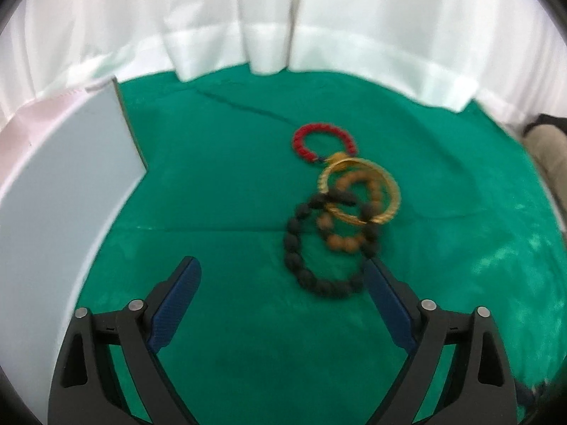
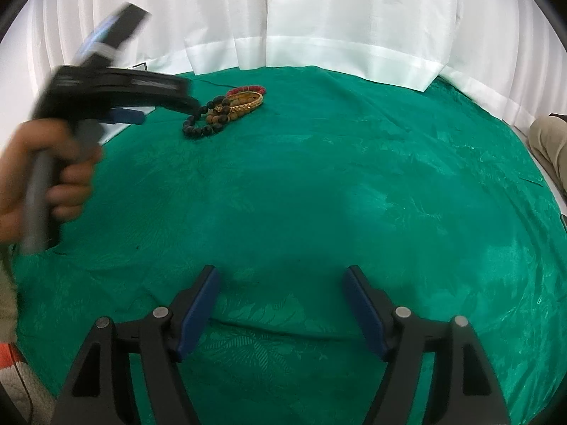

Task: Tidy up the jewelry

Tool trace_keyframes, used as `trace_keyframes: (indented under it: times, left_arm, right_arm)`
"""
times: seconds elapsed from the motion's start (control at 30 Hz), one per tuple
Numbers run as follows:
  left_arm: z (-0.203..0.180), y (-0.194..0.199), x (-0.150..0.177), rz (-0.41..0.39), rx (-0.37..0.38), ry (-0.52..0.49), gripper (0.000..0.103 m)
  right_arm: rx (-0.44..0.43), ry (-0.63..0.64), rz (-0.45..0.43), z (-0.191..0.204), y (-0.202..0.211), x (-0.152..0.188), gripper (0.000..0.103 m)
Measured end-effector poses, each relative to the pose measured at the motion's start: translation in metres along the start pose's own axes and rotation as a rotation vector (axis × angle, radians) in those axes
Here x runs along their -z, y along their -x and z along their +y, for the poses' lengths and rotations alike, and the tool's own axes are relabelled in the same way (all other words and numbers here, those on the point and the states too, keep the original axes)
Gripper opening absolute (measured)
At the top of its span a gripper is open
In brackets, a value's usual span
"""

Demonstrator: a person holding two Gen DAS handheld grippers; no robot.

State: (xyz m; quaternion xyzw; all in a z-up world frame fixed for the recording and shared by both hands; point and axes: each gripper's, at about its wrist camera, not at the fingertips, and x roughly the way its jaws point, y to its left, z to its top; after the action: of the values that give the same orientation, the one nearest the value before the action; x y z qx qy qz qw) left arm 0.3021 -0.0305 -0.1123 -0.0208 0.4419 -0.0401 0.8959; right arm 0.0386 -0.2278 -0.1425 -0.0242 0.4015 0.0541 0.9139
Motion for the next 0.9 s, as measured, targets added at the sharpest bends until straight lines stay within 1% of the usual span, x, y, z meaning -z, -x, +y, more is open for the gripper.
trace_keyframes:
  times: [0.03,0.07,0.1,0.13,0.17,0.2,0.23,0.27,0.37,0.47,0.5,0.53,0.57,0.6,0.63,0.7,0.8,0.9]
  left_arm:
    - [0.0,-0.007,0.0,0.019,-0.009,0.006,0.083]
    - [0.0,-0.012,0.001,0.034,-0.018,0.01,0.081]
    - [-0.001,-0.01,0.003,0.007,-0.041,-0.007,0.074]
    - [-0.002,-0.008,0.006,-0.003,-0.052,-0.029,0.059]
    - [-0.001,-0.004,0.009,-0.013,-0.044,-0.044,0.049]
    - [0.001,0.0,0.013,-0.008,-0.027,-0.051,0.029]
    - [0.005,0.006,0.017,0.007,-0.018,-0.054,0.017]
    - [0.01,0.01,0.022,0.019,-0.01,-0.05,0.015]
    - [0.031,0.03,0.042,0.061,0.011,-0.014,0.015]
    - [0.053,0.055,0.073,0.093,0.014,0.004,0.016]
    - [0.059,0.063,0.082,0.104,0.016,0.008,0.02]
    - [0.064,0.069,0.089,0.111,0.02,0.012,0.037]
    - [0.067,0.074,0.094,0.11,0.021,0.019,0.05]
    - [0.07,0.083,0.1,0.091,0.02,0.029,0.074]
    - [0.072,0.09,0.104,0.06,0.017,0.034,0.084]
    - [0.075,0.1,0.111,0.006,0.004,0.024,0.084]
    - [0.084,0.098,0.12,-0.015,-0.014,0.038,0.084]
    - [0.088,0.092,0.128,-0.027,-0.038,0.022,0.085]
  right_arm:
    - [-0.001,0.0,0.0,0.0,-0.001,-0.001,0.075]
    - [-0.002,-0.001,0.0,0.0,-0.001,-0.001,0.075]
    - [-0.009,0.001,-0.005,0.0,-0.001,-0.001,0.075]
    - [-0.009,0.001,-0.005,0.0,0.0,0.0,0.075]
    - [-0.01,0.0,-0.005,0.0,0.0,0.0,0.075]
    - [-0.01,0.0,-0.005,0.0,0.0,0.0,0.075]
    - [-0.011,0.0,-0.006,-0.001,0.0,-0.001,0.075]
    - [-0.011,0.0,-0.005,-0.001,-0.001,-0.001,0.075]
    - [-0.01,-0.001,-0.006,-0.001,0.0,-0.001,0.076]
    - [-0.011,-0.002,-0.007,-0.001,0.0,-0.001,0.076]
    - [-0.011,-0.002,-0.006,-0.001,0.0,-0.001,0.076]
    - [-0.011,-0.001,-0.006,-0.002,0.0,-0.001,0.076]
    - [-0.01,-0.001,-0.006,-0.002,0.0,-0.001,0.076]
    - [-0.009,0.0,-0.006,-0.002,0.0,-0.001,0.076]
    - [-0.008,0.001,-0.006,-0.001,0.0,-0.001,0.076]
    - [-0.007,0.001,-0.006,-0.001,0.0,-0.001,0.076]
    - [-0.011,-0.001,-0.005,-0.001,-0.001,-0.001,0.076]
    - [-0.031,-0.007,0.013,-0.005,-0.002,-0.006,0.076]
